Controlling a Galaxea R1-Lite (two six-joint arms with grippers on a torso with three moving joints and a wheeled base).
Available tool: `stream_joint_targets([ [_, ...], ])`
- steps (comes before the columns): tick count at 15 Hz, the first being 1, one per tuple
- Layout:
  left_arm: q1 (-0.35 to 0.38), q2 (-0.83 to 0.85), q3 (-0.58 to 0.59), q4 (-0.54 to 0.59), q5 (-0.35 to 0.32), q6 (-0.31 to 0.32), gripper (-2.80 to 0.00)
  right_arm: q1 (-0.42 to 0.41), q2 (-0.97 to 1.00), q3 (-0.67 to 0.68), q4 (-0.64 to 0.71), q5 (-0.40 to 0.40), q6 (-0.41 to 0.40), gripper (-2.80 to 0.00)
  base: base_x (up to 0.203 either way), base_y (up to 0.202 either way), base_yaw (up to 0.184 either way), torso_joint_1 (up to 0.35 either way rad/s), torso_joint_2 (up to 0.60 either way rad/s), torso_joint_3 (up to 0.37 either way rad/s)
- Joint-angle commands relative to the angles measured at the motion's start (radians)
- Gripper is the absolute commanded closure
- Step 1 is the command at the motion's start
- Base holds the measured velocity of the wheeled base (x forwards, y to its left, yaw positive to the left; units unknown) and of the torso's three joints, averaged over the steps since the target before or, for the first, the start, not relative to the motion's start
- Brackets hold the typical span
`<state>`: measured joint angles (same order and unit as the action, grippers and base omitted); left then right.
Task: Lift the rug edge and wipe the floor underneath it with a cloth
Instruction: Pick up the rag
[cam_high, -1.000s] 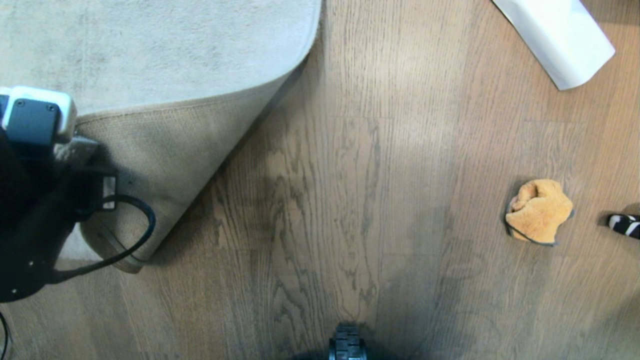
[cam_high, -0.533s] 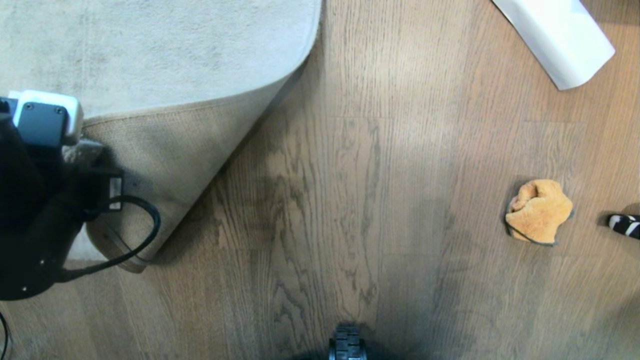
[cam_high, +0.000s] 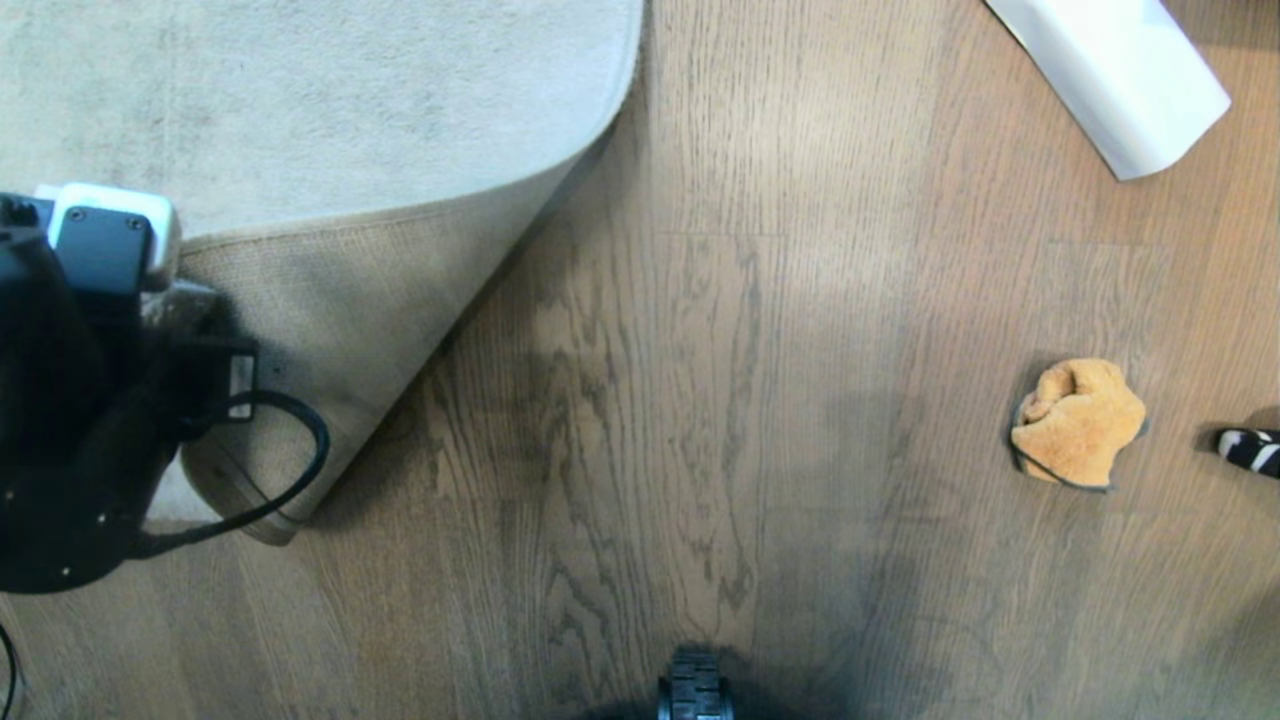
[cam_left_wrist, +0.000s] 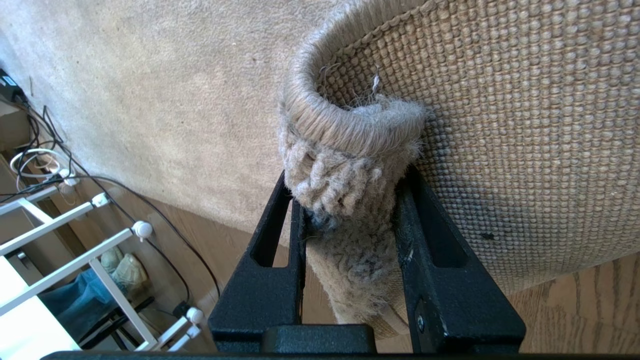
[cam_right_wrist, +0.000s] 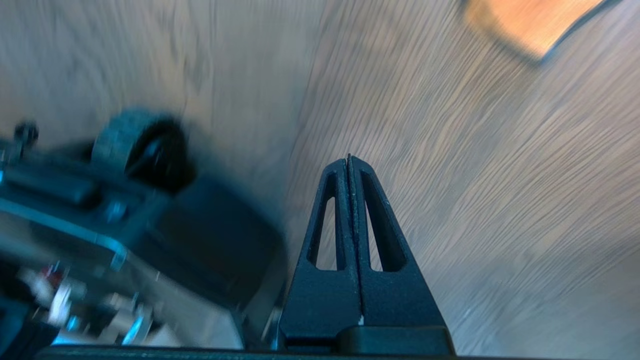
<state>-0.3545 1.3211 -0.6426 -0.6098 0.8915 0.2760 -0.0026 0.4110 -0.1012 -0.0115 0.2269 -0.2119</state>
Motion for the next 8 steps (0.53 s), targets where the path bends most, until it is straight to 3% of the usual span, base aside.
stream_joint_targets([
  [1,0.0,0.007,0.0,-0.004,0.004,0.002,0.0,0.01,0.07,0.028,-0.001,0.017,-0.004,0.0,0.0,0.0,0.0,0.0,0.0,0.0],
  [8,0.0,0.026,0.0,-0.004,0.006,0.002,0.0,0.022,0.236,0.056,-0.008,0.063,-0.007,0.0,0.0,0.0,0.0,0.0,0.0,0.0],
])
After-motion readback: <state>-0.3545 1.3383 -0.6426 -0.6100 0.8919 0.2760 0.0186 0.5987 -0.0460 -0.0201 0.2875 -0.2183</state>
